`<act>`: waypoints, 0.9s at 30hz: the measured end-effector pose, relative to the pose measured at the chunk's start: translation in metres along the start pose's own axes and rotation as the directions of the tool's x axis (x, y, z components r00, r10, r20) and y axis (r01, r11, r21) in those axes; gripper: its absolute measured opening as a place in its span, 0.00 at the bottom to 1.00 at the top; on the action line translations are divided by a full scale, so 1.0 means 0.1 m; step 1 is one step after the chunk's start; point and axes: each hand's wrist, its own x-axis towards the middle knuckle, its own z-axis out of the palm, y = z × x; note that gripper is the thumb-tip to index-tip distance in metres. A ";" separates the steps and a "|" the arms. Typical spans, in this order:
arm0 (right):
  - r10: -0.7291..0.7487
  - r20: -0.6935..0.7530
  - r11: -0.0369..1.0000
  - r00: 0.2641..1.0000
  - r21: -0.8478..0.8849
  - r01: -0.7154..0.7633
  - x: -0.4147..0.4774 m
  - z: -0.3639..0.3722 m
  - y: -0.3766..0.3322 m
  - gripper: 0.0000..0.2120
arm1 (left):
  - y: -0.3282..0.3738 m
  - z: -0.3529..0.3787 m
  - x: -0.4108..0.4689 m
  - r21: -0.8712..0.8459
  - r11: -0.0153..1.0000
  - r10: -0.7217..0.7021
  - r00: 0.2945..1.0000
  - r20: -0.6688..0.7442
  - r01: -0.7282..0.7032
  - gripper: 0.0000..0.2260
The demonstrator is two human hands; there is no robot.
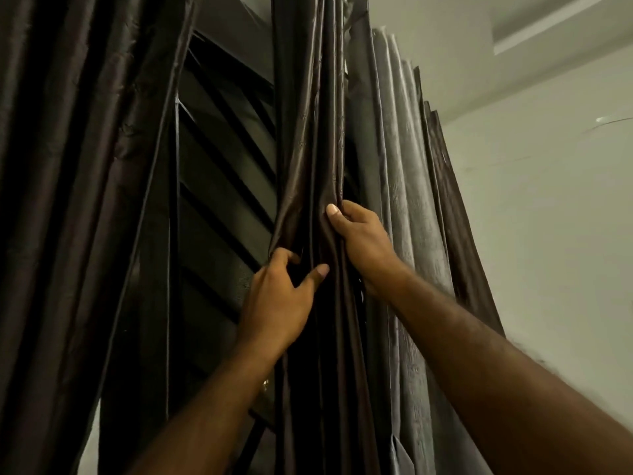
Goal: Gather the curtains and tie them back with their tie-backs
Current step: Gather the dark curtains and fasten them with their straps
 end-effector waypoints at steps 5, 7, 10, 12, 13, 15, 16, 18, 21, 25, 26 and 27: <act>0.026 0.052 0.998 0.998 0.048 -0.029 -0.02 -0.11 0.03 0.13 | -0.04 0.07 0.09 0.163 0.985 0.065 0.998 -0.020 -0.061 0.10; 0.005 -0.016 0.997 1.000 -0.073 -0.006 0.00 -0.16 0.06 0.14 | -0.04 0.06 0.06 0.162 0.984 0.093 0.993 -0.073 -0.080 0.07; -0.084 -0.145 0.923 0.986 -0.383 0.023 0.03 -0.22 0.10 0.17 | 0.01 0.04 -0.04 0.079 0.987 0.153 0.968 -0.200 -0.140 0.10; -0.137 -0.162 0.880 0.977 -0.473 0.045 0.02 -0.22 0.12 0.15 | 0.13 0.07 -0.11 0.134 0.968 0.240 0.943 -0.232 -0.214 0.11; -0.149 -0.150 0.871 0.977 -0.488 0.058 0.01 -0.20 0.11 0.14 | 0.19 0.10 -0.14 0.177 0.955 0.275 0.936 -0.220 -0.239 0.11; -0.165 -0.124 0.884 0.978 -0.458 0.091 -0.01 -0.15 0.07 0.15 | 0.29 0.16 -0.16 0.256 0.934 0.290 0.947 -0.141 -0.248 0.07; -0.172 -0.120 0.904 0.978 -0.414 0.108 -0.02 -0.12 0.05 0.16 | 0.32 0.19 -0.16 0.285 0.927 0.279 0.955 -0.096 -0.242 0.06; -0.159 -0.116 0.957 0.980 -0.263 0.124 -0.05 -0.11 -0.02 0.17 | 0.34 0.24 -0.15 0.292 0.924 0.274 0.960 -0.054 -0.247 0.06; -0.096 -0.022 0.980 0.995 -0.180 0.090 -0.08 -0.15 -0.08 0.15 | 0.30 0.27 -0.11 0.192 0.946 0.272 0.962 -0.030 -0.262 0.08; -0.069 -0.021 0.940 0.997 -0.335 0.058 -0.05 -0.29 -0.07 0.07 | 0.23 0.20 -0.07 0.018 0.966 0.258 0.962 -0.094 -0.257 0.04; -0.057 -0.030 0.942 0.998 -0.331 0.044 -0.06 -0.33 -0.08 0.08 | 0.19 0.17 -0.07 -0.016 0.970 0.237 0.963 -0.130 -0.241 0.10; -0.054 -0.037 0.942 0.998 -0.334 0.039 -0.06 -0.36 -0.08 0.09 | 0.16 0.14 -0.07 -0.055 0.972 0.218 0.964 -0.151 -0.228 0.16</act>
